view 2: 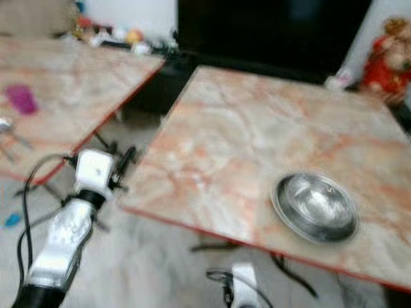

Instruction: Setting the table

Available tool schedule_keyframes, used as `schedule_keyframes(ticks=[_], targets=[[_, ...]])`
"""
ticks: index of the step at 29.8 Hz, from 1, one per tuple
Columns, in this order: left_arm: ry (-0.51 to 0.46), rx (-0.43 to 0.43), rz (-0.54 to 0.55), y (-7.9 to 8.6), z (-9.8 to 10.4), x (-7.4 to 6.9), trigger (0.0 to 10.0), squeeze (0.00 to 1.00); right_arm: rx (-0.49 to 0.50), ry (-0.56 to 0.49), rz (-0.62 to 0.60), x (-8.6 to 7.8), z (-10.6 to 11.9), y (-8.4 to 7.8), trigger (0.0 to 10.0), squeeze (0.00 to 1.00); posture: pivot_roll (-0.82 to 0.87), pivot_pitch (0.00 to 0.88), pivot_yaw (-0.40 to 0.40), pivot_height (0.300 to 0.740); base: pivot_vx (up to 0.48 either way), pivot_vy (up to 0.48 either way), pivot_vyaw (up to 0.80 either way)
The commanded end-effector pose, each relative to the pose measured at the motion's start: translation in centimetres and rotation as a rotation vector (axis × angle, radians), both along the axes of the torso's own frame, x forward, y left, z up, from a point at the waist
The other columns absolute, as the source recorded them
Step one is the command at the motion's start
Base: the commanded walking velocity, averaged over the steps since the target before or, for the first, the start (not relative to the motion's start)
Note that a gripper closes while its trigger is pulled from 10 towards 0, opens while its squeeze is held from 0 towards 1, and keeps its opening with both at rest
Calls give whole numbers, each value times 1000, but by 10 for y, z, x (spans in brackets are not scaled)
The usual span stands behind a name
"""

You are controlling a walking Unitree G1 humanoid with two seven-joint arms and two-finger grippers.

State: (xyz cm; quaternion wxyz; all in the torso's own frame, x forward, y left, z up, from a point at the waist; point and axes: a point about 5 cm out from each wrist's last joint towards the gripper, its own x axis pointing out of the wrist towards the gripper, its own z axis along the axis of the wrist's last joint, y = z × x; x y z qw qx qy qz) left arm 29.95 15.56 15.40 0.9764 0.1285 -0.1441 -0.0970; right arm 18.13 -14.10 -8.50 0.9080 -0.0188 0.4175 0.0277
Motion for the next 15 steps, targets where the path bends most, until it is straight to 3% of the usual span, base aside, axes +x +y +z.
schedule_keyframes(ticks=[1, 15], targets=[[-11, 0, -28, -8, 4, 1, 10000, 0, -10, 29, -16, -8, -4, -7, 10000, 0, 143, 0, -59, 728, 0, 356, 519], [-14, -2, -25, -8, 5, 1, 10000, 0, -9, 27, -18, -6, -3, -7, 10000, 0, 143, 0, -59, 728, 0, 359, 0]])
